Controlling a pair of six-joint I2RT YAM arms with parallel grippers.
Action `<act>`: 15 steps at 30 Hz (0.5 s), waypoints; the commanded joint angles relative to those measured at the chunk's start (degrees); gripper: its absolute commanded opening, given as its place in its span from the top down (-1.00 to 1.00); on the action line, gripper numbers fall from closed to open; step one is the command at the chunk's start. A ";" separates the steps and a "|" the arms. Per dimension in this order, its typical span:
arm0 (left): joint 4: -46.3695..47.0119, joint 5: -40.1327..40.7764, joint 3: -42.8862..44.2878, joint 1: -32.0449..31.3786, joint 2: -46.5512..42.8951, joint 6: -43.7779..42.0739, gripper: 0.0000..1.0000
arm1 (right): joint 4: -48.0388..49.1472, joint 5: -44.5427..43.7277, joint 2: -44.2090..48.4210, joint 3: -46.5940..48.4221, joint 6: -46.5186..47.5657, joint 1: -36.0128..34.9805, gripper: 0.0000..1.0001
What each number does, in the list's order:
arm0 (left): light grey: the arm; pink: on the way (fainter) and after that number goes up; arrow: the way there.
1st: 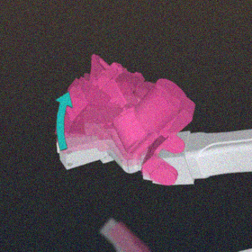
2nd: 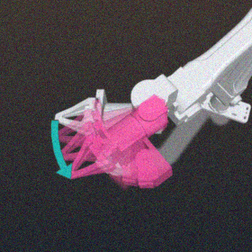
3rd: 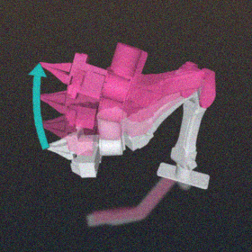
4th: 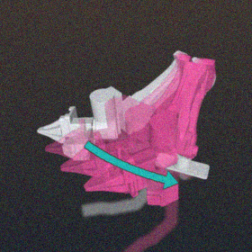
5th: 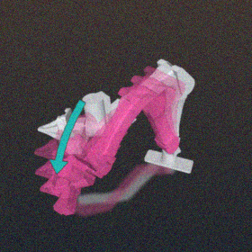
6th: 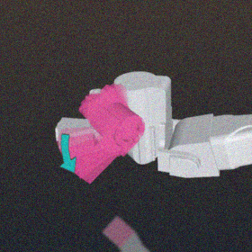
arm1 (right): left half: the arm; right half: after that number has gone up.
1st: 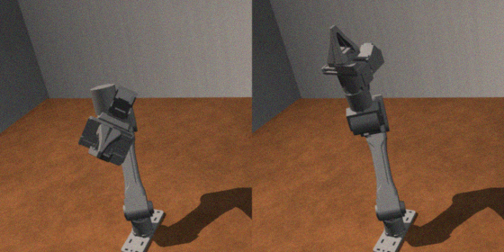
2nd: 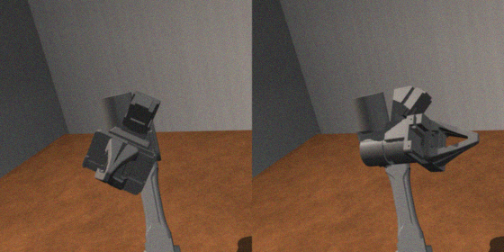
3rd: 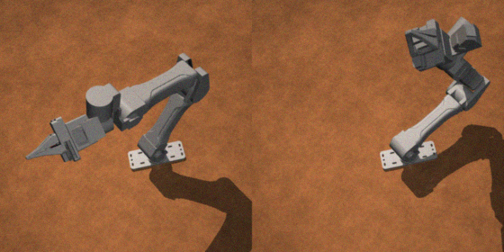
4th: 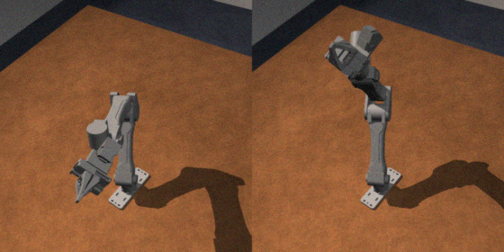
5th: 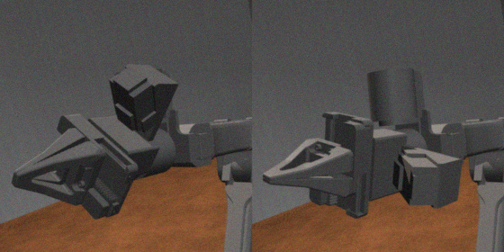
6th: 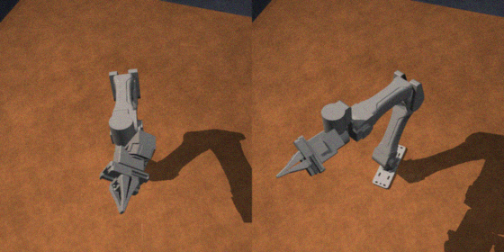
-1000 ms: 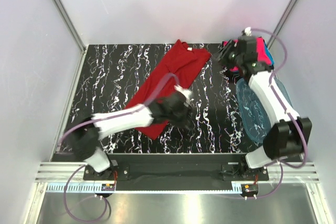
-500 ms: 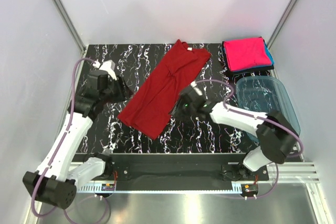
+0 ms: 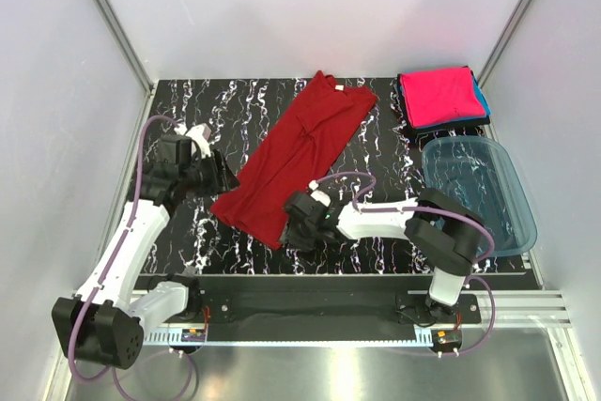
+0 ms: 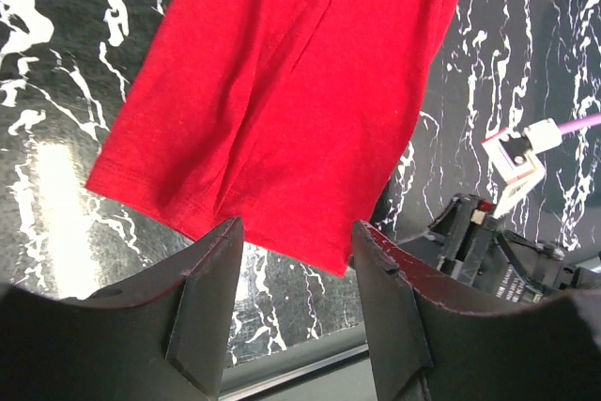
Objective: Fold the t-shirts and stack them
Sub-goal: Fold the tshirt
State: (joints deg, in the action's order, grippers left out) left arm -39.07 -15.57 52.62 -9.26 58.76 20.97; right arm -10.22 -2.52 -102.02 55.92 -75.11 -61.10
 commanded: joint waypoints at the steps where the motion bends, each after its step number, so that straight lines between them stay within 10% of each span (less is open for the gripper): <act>1: 3.56 -3.06 -1.20 0.20 -0.67 -0.85 -0.09 | 1.69 -2.40 -2.74 2.79 -3.29 -1.74 0.10; 10: 4.09 -1.83 -2.61 0.20 -1.99 -1.99 -0.11 | 2.31 -4.77 -4.51 2.97 -2.06 -2.53 0.19; 13: 4.09 -2.35 -3.05 0.20 -1.99 -1.81 -0.12 | 1.70 -6.08 -2.58 1.74 -0.57 -2.36 0.95; 15: 4.09 -4.20 -3.84 0.12 -1.90 -1.55 -0.12 | -0.67 -6.61 1.09 -0.54 0.05 -2.27 1.00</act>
State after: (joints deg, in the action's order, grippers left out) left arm -37.39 -16.64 49.95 -9.26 58.04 20.29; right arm -7.44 -5.23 -105.08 57.60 -76.29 -63.22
